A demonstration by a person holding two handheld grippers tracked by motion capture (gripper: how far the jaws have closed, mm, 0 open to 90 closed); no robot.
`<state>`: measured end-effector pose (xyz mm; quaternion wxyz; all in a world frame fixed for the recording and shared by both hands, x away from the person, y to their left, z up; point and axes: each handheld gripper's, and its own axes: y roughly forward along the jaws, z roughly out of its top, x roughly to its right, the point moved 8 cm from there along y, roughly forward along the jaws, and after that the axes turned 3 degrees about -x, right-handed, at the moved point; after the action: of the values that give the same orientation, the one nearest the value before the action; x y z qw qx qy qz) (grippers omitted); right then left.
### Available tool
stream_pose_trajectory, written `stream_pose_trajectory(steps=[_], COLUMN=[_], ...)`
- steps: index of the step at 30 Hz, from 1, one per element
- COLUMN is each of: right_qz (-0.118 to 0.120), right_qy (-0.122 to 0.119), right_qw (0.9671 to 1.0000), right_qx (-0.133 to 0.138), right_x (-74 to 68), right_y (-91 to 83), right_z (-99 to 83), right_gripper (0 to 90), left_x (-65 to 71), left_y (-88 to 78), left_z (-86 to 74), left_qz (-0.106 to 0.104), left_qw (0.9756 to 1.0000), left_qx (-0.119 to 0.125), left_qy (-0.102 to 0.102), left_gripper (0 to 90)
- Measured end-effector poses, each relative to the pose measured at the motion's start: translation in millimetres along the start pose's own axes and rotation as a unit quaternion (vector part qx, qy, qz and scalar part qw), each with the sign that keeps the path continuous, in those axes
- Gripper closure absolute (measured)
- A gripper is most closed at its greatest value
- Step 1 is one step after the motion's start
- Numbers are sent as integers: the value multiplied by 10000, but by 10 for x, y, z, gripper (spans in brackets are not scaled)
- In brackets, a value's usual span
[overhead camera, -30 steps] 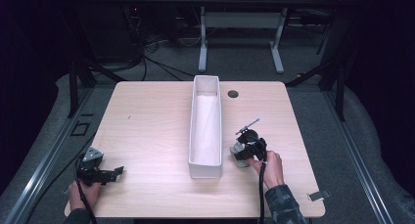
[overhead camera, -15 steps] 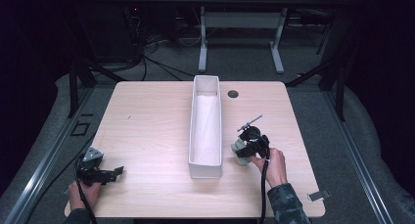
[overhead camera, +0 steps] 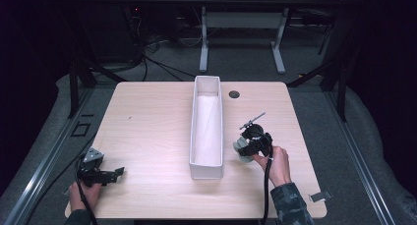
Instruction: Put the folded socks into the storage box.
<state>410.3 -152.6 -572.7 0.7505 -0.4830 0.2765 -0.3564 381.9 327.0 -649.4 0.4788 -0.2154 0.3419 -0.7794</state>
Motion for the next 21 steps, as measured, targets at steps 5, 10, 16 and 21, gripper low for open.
stream_pose_trajectory(steps=[5, 10, 16, 21], right_qz=[-8, -14, -18, -27], right_qy=[-34, -63, -97, -117], right_qw=[10000, 10000, 10000, 9999], right_qx=[-33, -9, -10, 24], right_x=[22, 22, 0, -3], right_y=[-33, -108, -190, -244], right_z=[19, 62, 105, 131], right_gripper=[626, 625, 624, 624], left_x=[0, 0, 0, 0], left_y=[0, -1, -1, -1], left_z=[0, 0, -1, 0], left_qz=[0, 0, 0, -1], left_qw=[10000, 10000, 10000, 10000], left_qx=[-1, -2, -5, -3], left_qy=[0, 1, 4, 1], left_gripper=[0, 0, 0, 0])
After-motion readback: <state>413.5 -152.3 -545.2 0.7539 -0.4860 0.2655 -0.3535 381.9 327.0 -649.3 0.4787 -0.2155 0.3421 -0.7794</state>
